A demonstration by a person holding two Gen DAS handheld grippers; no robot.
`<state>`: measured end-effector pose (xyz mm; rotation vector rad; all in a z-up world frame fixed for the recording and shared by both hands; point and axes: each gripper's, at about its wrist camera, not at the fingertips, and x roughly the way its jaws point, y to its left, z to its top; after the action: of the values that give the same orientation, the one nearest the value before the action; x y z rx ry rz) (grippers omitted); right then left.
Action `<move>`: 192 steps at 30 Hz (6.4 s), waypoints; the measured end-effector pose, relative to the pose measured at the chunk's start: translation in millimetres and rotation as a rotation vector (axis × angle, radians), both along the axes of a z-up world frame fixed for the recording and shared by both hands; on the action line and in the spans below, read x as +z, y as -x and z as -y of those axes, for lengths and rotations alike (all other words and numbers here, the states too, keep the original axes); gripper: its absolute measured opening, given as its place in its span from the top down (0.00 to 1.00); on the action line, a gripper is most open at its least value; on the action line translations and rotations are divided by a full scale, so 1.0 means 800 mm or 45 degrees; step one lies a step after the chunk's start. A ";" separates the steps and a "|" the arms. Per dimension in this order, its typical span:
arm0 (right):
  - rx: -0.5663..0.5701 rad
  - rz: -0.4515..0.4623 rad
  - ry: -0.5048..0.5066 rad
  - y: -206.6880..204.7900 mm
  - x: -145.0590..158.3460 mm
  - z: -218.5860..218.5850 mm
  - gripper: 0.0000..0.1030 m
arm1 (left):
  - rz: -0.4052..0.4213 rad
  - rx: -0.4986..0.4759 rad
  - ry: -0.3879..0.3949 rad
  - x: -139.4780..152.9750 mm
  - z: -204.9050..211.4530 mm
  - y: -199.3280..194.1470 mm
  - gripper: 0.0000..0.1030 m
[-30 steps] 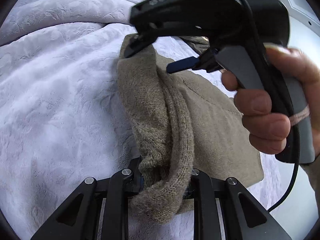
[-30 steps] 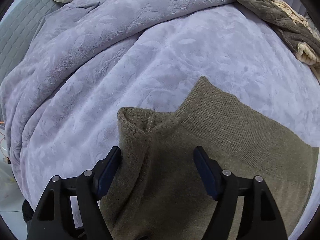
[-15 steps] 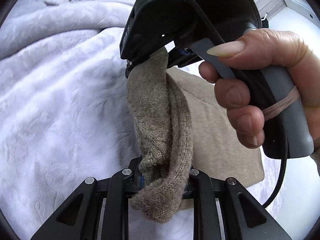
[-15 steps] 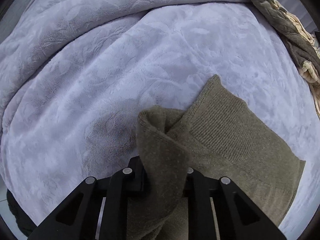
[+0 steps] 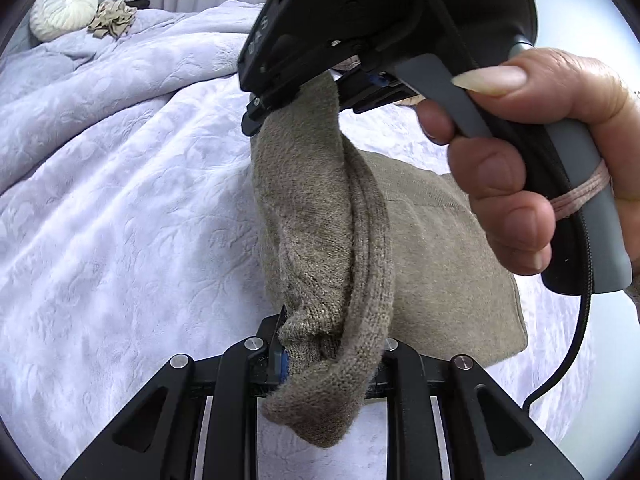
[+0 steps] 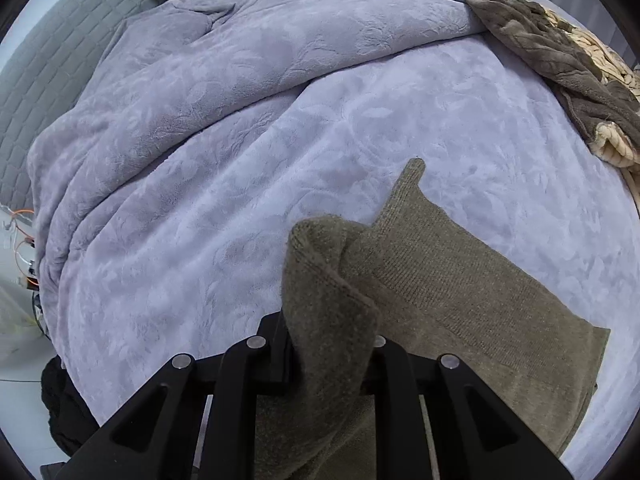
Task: Fold small clothes
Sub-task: 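Lift the held side and fold it over the sweater with both grippers, then lay the folded side down and open both grippers, then grasp the folded sweater edge with the right gripper and straighten it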
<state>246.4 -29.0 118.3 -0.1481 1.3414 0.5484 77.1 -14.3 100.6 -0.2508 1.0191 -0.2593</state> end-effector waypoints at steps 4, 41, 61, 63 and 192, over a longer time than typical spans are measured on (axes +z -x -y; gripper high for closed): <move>-0.006 0.007 -0.059 -0.001 0.002 0.005 0.83 | 0.005 -0.012 -0.030 0.008 0.018 -0.001 0.78; -0.014 0.069 -0.264 0.006 0.022 0.158 0.83 | -0.023 -0.059 -0.396 0.016 0.163 -0.005 0.78; 0.021 0.086 -0.301 0.008 0.015 0.261 0.83 | -0.036 -0.152 -0.593 0.006 0.275 -0.009 0.78; 0.016 0.082 -0.311 0.007 0.012 0.271 0.83 | -0.044 -0.163 -0.609 0.003 0.284 -0.012 0.78; -0.579 0.401 -0.261 0.221 -0.017 0.445 0.05 | -0.344 -0.057 0.121 -0.055 0.071 -0.099 0.00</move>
<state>69.9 -385.2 104.5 0.2283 0.9627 0.2593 156.0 -70.7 56.6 -0.3559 1.2821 -0.3205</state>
